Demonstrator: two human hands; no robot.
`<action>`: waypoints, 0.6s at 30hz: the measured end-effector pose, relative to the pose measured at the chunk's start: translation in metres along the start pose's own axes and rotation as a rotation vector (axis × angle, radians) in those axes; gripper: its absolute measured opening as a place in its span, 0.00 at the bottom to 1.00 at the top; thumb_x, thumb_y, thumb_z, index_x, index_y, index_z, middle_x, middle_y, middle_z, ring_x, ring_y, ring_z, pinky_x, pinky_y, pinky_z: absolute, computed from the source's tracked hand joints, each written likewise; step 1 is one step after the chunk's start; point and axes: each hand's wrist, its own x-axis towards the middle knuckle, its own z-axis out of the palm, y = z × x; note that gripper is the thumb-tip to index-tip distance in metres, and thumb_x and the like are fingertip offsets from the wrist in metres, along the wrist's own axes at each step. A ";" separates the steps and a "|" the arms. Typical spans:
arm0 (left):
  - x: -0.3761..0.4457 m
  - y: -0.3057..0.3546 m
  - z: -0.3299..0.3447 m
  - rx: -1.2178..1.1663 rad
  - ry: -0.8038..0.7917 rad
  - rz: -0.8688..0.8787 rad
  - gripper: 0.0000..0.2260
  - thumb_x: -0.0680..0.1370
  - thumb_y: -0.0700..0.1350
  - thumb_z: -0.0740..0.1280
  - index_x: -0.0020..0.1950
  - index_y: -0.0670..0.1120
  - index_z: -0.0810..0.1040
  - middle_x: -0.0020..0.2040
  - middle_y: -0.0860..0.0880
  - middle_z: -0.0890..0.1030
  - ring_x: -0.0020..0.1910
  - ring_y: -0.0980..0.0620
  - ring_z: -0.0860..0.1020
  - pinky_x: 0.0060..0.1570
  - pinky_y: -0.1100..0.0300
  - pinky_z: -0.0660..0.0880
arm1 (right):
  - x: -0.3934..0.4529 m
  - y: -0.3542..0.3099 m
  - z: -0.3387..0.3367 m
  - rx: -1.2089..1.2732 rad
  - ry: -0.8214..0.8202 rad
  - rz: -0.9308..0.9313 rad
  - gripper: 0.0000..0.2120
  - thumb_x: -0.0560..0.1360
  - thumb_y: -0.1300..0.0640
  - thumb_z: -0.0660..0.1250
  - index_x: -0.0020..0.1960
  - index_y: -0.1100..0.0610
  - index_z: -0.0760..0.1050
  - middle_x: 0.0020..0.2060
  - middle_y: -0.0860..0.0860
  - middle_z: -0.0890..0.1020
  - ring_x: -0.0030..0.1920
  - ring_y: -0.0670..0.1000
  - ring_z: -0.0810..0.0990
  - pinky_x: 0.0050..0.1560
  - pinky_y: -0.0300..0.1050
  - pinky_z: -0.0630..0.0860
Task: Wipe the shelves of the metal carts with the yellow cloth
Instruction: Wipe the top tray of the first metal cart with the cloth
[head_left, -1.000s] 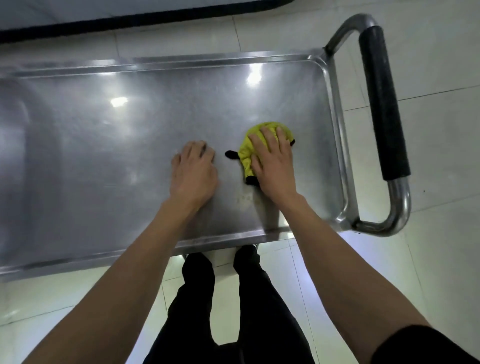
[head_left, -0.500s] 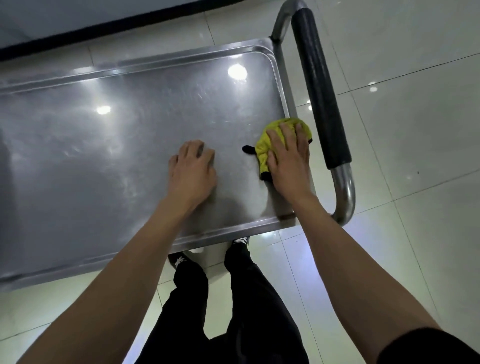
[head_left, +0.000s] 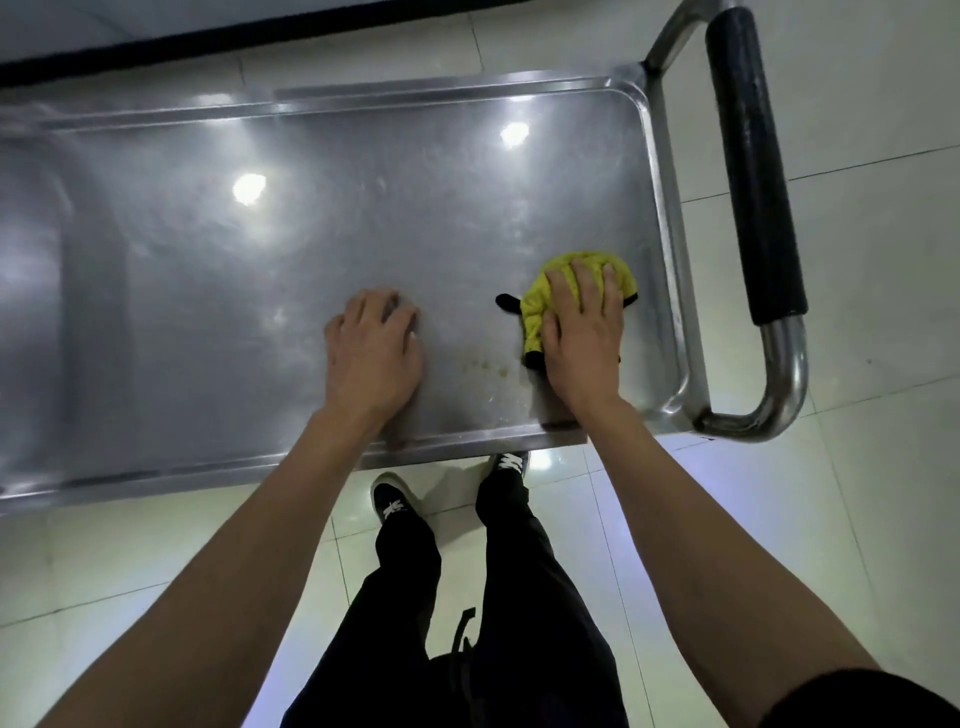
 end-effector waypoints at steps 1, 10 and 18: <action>-0.006 -0.011 -0.002 0.004 0.014 -0.018 0.15 0.79 0.45 0.62 0.64 0.45 0.78 0.67 0.44 0.73 0.69 0.42 0.67 0.65 0.43 0.66 | -0.005 -0.014 0.004 0.015 0.006 -0.009 0.21 0.81 0.55 0.57 0.74 0.53 0.68 0.75 0.55 0.66 0.77 0.65 0.56 0.76 0.59 0.55; -0.049 -0.079 -0.006 -0.046 -0.006 0.054 0.22 0.76 0.36 0.62 0.70 0.43 0.76 0.73 0.46 0.71 0.74 0.44 0.65 0.70 0.45 0.62 | -0.043 -0.141 0.041 0.050 -0.086 -0.226 0.21 0.80 0.55 0.59 0.72 0.53 0.70 0.74 0.56 0.67 0.76 0.65 0.57 0.73 0.63 0.58; -0.051 -0.081 -0.003 -0.014 -0.005 0.067 0.19 0.75 0.38 0.62 0.66 0.43 0.75 0.71 0.46 0.72 0.74 0.45 0.65 0.68 0.45 0.65 | -0.067 -0.149 0.043 0.053 -0.154 -0.361 0.22 0.80 0.55 0.62 0.73 0.52 0.69 0.75 0.54 0.66 0.77 0.63 0.55 0.73 0.63 0.60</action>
